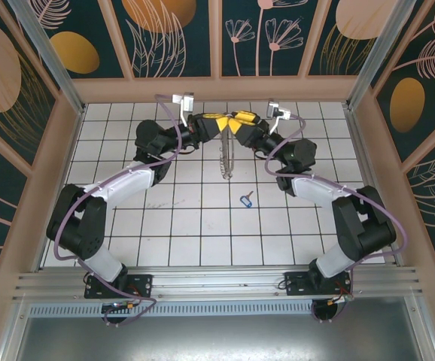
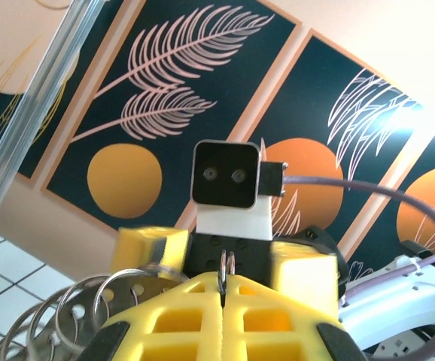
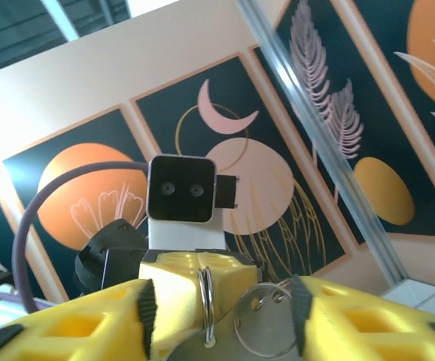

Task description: Put the keys on the keyring

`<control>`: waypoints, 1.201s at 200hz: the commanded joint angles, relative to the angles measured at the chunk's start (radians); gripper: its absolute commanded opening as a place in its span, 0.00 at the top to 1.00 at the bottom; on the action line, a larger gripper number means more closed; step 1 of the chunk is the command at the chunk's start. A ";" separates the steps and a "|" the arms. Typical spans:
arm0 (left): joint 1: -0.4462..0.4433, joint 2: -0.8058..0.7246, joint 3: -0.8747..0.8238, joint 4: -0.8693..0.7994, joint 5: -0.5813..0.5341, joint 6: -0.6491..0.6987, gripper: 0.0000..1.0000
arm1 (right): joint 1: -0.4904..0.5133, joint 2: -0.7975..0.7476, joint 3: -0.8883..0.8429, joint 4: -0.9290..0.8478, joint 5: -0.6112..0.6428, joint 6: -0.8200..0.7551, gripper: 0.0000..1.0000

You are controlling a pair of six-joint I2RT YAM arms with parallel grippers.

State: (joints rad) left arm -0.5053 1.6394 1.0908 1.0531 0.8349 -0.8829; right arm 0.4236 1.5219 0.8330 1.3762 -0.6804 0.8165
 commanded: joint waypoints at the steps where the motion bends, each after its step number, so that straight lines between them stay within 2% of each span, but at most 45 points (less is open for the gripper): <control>1: -0.006 -0.029 0.060 -0.153 0.029 0.166 1.00 | -0.056 -0.123 -0.022 -0.149 -0.002 -0.072 0.43; 20: -0.006 -0.045 0.103 -0.342 0.035 0.314 1.00 | -0.087 -0.171 -0.001 -0.299 -0.012 -0.132 0.41; 52: -0.005 -0.054 0.183 -0.586 0.070 0.505 1.00 | -0.129 -0.197 0.054 -0.486 -0.137 -0.233 0.42; 103: -0.006 -0.027 0.312 -0.867 0.149 0.697 1.00 | -0.160 -0.225 0.048 -0.581 -0.330 -0.361 0.51; 123: -0.006 -0.013 0.344 -0.910 0.182 0.721 1.00 | -0.160 -0.229 0.041 -0.585 -0.350 -0.369 0.54; 169: -0.005 -0.007 0.353 -0.920 0.234 0.721 1.00 | -0.161 -0.237 0.017 -0.540 -0.350 -0.339 0.54; 221: -0.006 0.000 0.351 -0.900 0.257 0.697 1.00 | -0.146 -0.215 0.009 -0.459 -0.348 -0.289 0.55; 240: -0.006 0.002 0.349 -0.891 0.257 0.689 1.00 | -0.135 -0.208 0.015 -0.454 -0.346 -0.287 0.58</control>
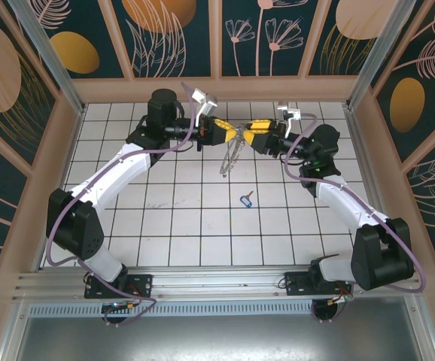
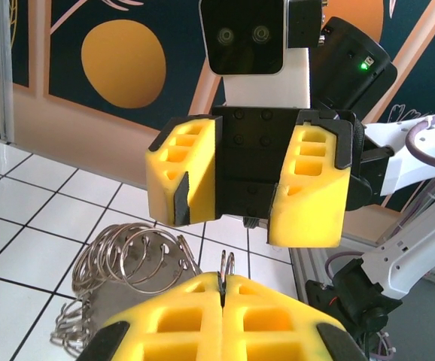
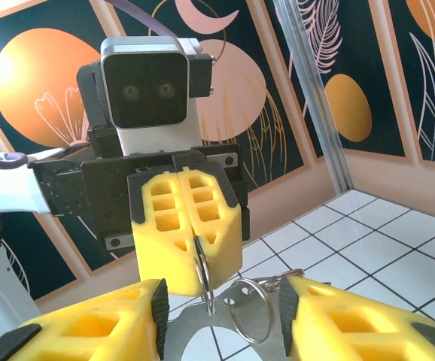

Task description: Put the keys on the keyring

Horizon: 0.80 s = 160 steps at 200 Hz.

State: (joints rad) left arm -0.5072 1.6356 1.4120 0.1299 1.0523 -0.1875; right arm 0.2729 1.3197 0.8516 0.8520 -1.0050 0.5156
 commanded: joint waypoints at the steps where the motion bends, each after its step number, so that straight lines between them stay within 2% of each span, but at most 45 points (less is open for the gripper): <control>1: -0.004 0.006 0.028 0.033 0.040 -0.007 1.00 | 0.017 -0.005 -0.003 0.071 -0.021 0.013 0.59; 43: -0.004 0.009 0.030 0.047 0.044 -0.021 1.00 | 0.034 0.009 0.004 0.080 -0.018 0.014 0.66; 109: -0.004 0.012 0.022 0.076 0.046 -0.038 1.00 | 0.056 0.042 0.010 0.082 -0.023 0.012 0.66; 133: -0.004 0.015 0.024 0.079 0.049 -0.043 1.00 | 0.059 0.048 0.005 0.083 -0.015 0.011 0.75; 160: -0.004 0.014 0.019 0.095 0.054 -0.051 1.00 | 0.060 0.057 0.010 0.088 -0.005 0.012 0.95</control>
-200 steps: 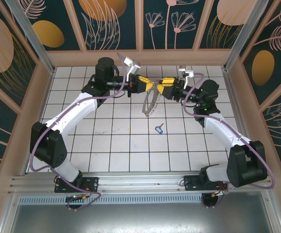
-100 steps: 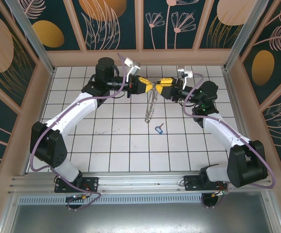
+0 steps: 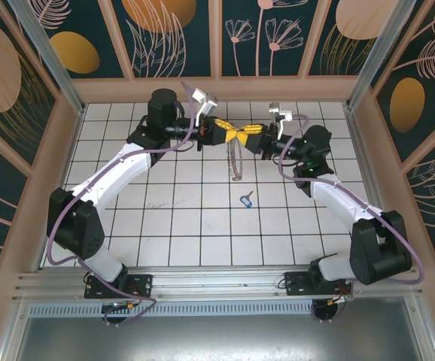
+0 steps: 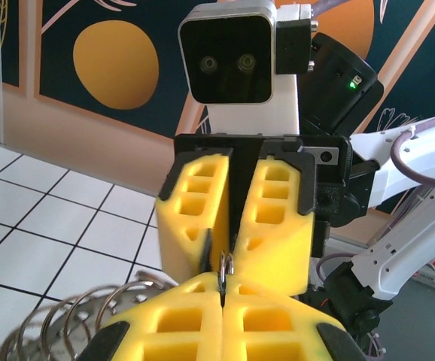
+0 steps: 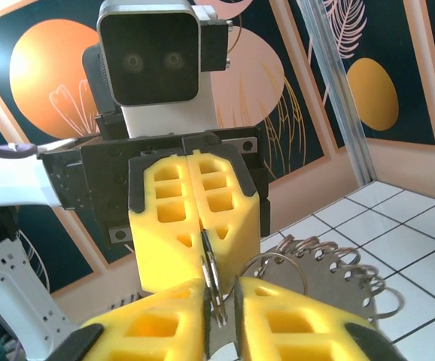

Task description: Put the keys on the keyring

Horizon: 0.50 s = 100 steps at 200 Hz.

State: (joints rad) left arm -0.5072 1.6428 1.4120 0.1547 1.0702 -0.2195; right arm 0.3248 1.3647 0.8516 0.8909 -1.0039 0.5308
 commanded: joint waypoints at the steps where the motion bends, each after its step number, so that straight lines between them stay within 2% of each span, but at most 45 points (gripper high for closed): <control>1: -0.003 0.007 0.019 0.070 0.036 -0.019 1.00 | 0.009 0.013 0.010 0.049 -0.005 -0.002 0.96; 7: -0.004 0.008 0.019 0.072 0.038 -0.021 1.00 | 0.008 0.014 0.011 0.053 -0.003 0.001 1.00; 39: -0.004 0.001 0.010 0.088 0.006 -0.044 1.00 | 0.009 0.014 0.005 0.085 0.021 0.016 1.00; 69: 0.012 -0.070 -0.102 0.296 -0.164 -0.190 0.51 | -0.002 0.002 -0.028 0.192 0.070 0.068 1.00; 86: 0.035 -0.112 -0.182 0.472 -0.216 -0.329 0.42 | -0.003 -0.004 -0.037 0.250 0.089 0.108 1.00; 100: 0.045 -0.141 -0.230 0.558 -0.257 -0.402 0.40 | -0.004 -0.011 -0.038 0.284 0.100 0.127 1.00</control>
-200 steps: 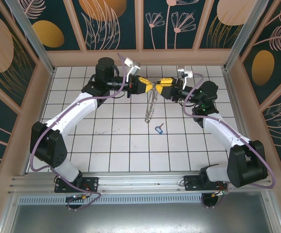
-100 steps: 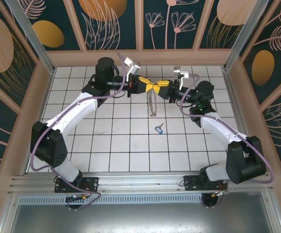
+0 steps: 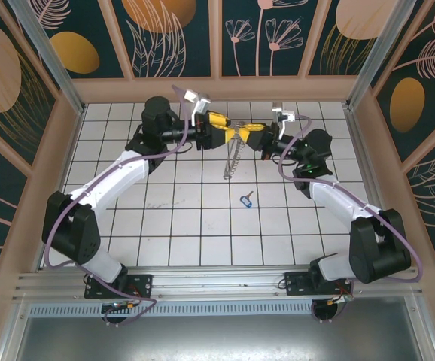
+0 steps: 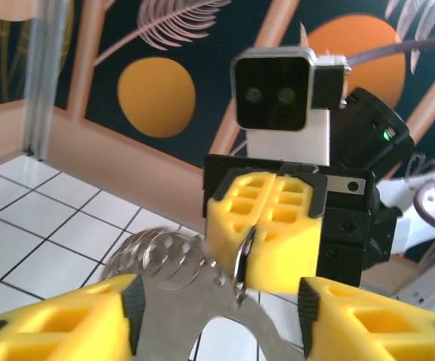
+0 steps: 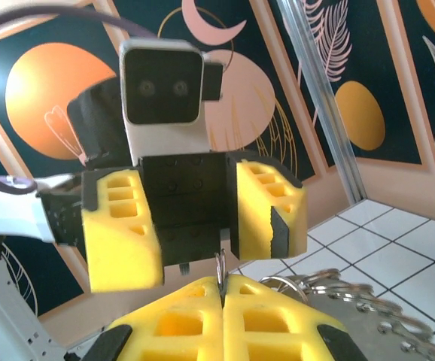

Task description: Put the keys on the keyring

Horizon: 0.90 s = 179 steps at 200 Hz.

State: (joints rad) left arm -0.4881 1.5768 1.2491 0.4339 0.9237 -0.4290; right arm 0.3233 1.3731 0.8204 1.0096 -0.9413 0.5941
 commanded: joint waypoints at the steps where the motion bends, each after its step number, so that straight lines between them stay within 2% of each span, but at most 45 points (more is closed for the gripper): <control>1: 0.026 -0.076 -0.070 0.281 -0.114 -0.195 0.40 | -0.002 -0.021 -0.007 0.167 0.039 0.064 1.00; 13: 0.028 -0.097 -0.095 0.311 -0.144 -0.219 0.41 | 0.000 -0.031 -0.011 0.191 0.053 0.075 1.00; 27: 0.028 -0.104 -0.120 0.366 -0.157 -0.257 0.49 | 0.001 -0.037 -0.017 0.230 0.072 0.097 1.00; 54: 0.028 -0.083 -0.141 0.498 -0.121 -0.351 0.59 | 0.009 -0.036 -0.027 0.331 0.121 0.150 1.00; 104: 0.015 -0.013 -0.149 0.731 -0.064 -0.542 0.62 | 0.056 0.012 -0.014 0.447 0.220 0.192 1.00; 179: -0.030 0.006 -0.145 0.763 -0.061 -0.558 0.62 | 0.101 0.102 0.013 0.544 0.294 0.219 1.00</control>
State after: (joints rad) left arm -0.5087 1.5761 1.1046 1.1259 0.8516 -0.9672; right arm 0.4091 1.4635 0.7963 1.4227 -0.6952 0.7929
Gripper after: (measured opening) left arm 0.381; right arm 0.046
